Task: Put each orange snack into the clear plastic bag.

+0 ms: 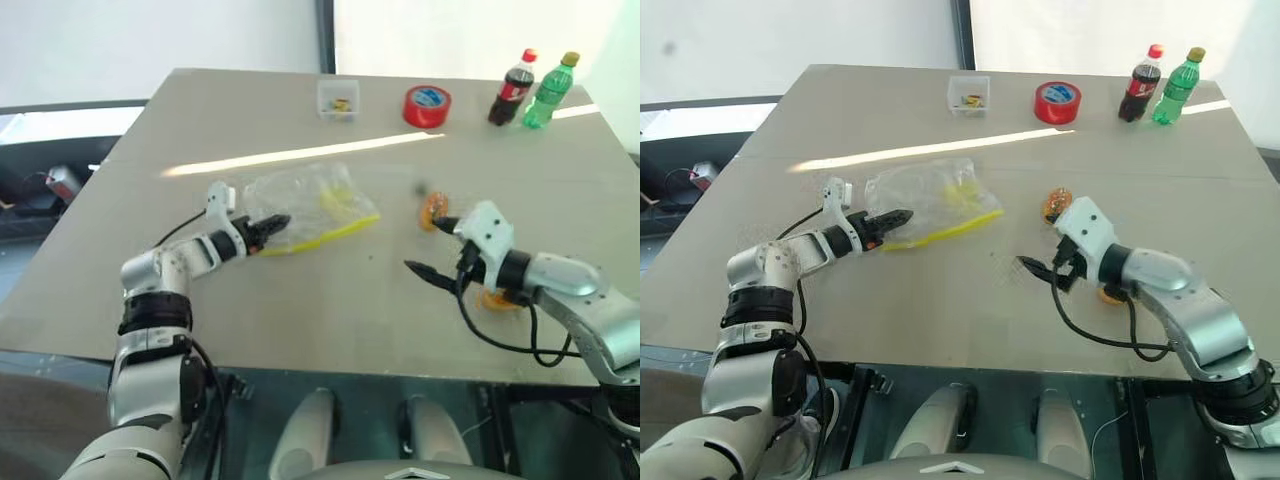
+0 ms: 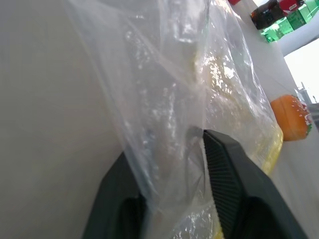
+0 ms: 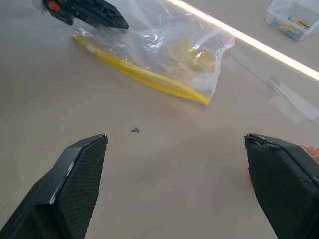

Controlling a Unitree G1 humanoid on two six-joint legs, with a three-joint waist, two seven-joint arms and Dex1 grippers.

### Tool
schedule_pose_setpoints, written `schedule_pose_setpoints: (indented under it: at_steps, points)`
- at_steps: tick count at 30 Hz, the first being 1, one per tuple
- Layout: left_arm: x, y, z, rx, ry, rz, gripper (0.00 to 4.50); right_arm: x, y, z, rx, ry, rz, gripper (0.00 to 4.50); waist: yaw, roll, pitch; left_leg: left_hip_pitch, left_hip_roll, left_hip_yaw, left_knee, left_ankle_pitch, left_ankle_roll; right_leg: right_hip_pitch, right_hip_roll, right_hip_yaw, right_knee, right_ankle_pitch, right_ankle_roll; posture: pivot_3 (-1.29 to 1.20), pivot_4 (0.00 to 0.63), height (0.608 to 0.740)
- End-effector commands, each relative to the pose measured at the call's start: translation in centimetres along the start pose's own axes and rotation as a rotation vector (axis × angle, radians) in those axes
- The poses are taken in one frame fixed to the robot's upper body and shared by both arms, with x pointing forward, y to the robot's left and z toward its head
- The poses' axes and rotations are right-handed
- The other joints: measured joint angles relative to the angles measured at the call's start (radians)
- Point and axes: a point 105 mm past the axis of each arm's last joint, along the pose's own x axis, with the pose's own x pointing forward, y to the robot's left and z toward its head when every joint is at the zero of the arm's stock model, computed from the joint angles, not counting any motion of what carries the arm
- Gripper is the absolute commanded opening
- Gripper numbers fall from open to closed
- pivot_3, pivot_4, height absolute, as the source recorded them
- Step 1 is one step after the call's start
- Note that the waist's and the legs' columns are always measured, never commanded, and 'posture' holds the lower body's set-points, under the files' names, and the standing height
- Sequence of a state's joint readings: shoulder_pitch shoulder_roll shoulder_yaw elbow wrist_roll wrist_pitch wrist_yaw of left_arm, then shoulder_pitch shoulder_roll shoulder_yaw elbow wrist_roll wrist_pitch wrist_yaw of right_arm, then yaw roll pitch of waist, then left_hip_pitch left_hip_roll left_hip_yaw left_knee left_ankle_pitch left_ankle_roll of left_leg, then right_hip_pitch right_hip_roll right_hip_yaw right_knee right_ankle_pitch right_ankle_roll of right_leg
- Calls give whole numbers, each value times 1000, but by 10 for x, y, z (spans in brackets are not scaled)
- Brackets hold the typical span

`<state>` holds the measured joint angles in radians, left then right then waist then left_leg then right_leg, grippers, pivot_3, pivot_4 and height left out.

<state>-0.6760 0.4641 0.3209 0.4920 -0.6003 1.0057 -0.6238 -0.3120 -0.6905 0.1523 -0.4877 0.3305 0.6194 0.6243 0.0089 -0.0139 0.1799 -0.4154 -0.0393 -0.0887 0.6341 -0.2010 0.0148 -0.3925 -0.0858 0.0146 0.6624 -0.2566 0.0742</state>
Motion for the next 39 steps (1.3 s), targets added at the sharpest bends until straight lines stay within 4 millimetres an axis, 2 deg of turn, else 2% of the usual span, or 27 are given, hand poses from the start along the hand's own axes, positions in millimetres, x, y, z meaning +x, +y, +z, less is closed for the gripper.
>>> schedule_pose_setpoints:
  at_steps: [1,2,13,18,20,26,30,32,35,39]
  points:
    - [0,-11,-18,-121,65,-16,354,13,0,2,-150,-1,-14,4500,-4,0,0,0,0,0,0,0,0,0,0,0,0,0,0,0,150,740]
    - [0,-16,-18,-135,65,-25,21,17,-1,0,-171,-1,-20,4500,-4,-1,0,0,0,0,0,0,0,0,0,0,0,0,0,0,150,740]
    - [-8,-59,-44,-217,106,-128,21,69,-14,-4,-490,11,-60,4500,-24,-1,0,0,0,0,0,3,-5,-1,0,1,1,1,0,0,150,740]
    - [-12,-68,-49,-221,114,-149,21,82,-13,-10,-561,16,-44,4500,-24,-1,0,0,0,0,0,3,-6,-1,0,1,1,1,0,0,150,740]
    - [-15,-68,-50,-216,118,-147,21,83,-16,-6,-544,-13,-60,4500,-24,-1,0,0,-1,0,0,3,-6,-1,0,1,1,1,0,0,150,740]
    - [-19,-61,-52,-195,128,-108,0,79,-16,2,-513,-53,-60,1965,-24,-1,0,0,-1,0,0,3,-6,-1,1,1,1,1,0,0,150,740]
    - [-22,-56,-50,-116,119,-83,0,78,-20,10,-502,-72,-80,73,-25,-1,0,0,-1,0,0,3,-6,-2,1,2,1,1,0,0,150,740]
    - [-23,-51,-45,-63,82,-57,0,78,-23,15,-498,-77,-91,26,-25,-1,0,0,0,0,-1,3,-6,-2,1,2,1,1,0,0,150,740]
    - [-23,-44,-34,-6,15,-28,760,78,-29,21,-461,-79,-112,0,-24,-1,0,0,0,1,-1,3,-7,-2,1,2,1,1,0,0,150,740]
    - [-20,-41,-19,128,-47,26,2682,81,-36,29,-440,-62,-130,0,-23,-1,0,0,0,0,-1,3,-6,-2,0,2,0,1,0,0,150,740]
